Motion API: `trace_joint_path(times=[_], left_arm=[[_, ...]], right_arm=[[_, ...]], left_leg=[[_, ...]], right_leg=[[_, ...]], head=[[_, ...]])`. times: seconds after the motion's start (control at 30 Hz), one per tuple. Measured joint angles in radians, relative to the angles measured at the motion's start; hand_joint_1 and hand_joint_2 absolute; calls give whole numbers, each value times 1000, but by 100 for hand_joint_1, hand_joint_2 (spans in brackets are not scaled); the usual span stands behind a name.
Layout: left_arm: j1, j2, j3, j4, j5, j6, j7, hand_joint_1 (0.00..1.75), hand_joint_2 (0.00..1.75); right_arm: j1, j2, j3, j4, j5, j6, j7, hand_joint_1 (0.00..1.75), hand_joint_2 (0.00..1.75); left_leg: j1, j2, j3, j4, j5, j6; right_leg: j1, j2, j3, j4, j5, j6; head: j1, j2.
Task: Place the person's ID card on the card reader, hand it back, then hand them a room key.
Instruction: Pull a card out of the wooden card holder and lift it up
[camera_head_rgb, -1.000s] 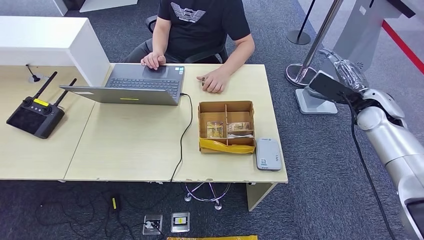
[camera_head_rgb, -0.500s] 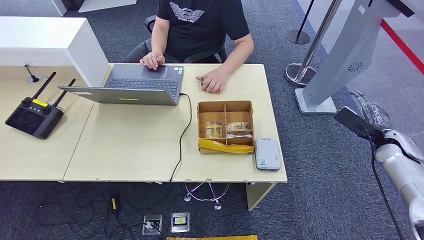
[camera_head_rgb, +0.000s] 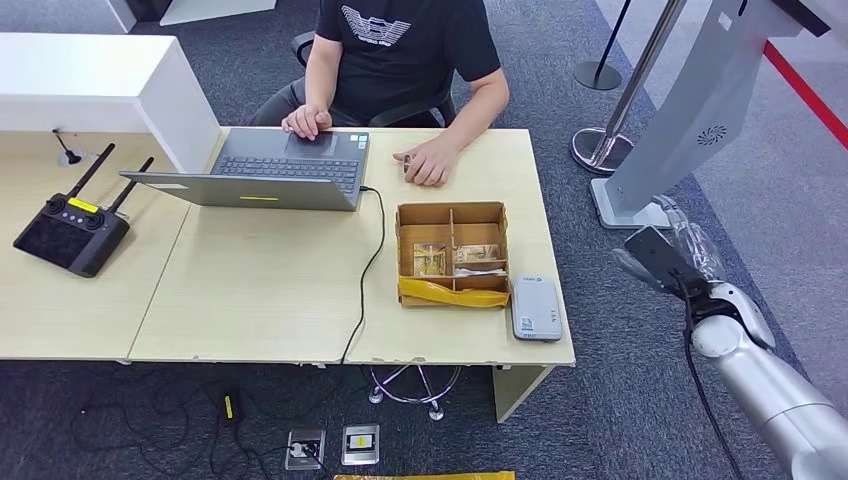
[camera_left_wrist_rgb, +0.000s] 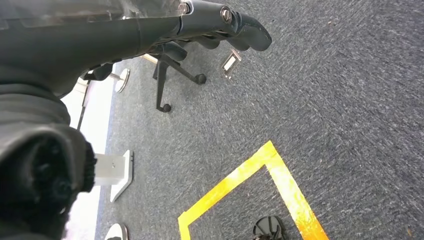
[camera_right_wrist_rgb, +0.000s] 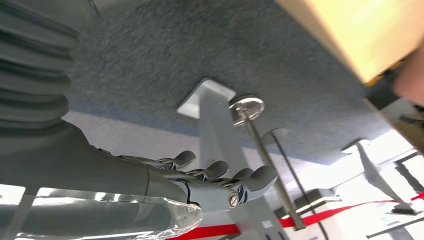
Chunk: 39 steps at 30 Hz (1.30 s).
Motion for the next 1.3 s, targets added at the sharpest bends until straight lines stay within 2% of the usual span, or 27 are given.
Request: trace_joint_path(times=[0.27,0.5,0.6,0.77,0.83,1.17,1.3], left_arm=[[0,-7,0,1,-13,21,16,0,0],[-2,-16,-1,2,-28,25,45,0,0],[-2,-19,-1,2,-29,32,52,0,0],[-7,-30,0,4,-23,41,58,0,0],[-8,-34,0,4,-19,40,56,0,0],[-10,-39,0,4,-8,34,40,0,0],[-10,-38,0,4,-1,22,27,0,0]], right_arm=[[84,17,4,-254,-54,6,42,0,175],[83,35,38,-363,43,85,64,0,175],[72,41,50,-400,104,124,126,0,175],[38,65,73,-500,284,217,331,0,175],[33,75,84,-543,346,232,381,0,175],[41,101,113,-676,486,255,453,0,175],[66,136,110,-715,576,295,474,0,175]], left_leg=[[0,0,0,0,0,0],[0,0,0,0,0,0],[0,0,0,0,0,0],[0,0,0,0,0,0],[0,0,0,0,0,0],[0,0,0,0,0,0],[0,0,0,0,0,0]], right_leg=[[0,0,0,0,0,0],[0,0,0,0,0,0],[0,1,0,0,0,0],[0,0,0,0,0,0],[0,0,0,0,0,0],[0,0,0,0,0,0],[0,1,0,0,0,0]], head=[[0,0],[0,0],[0,0],[0,0],[0,0],[0,0],[0,0]])
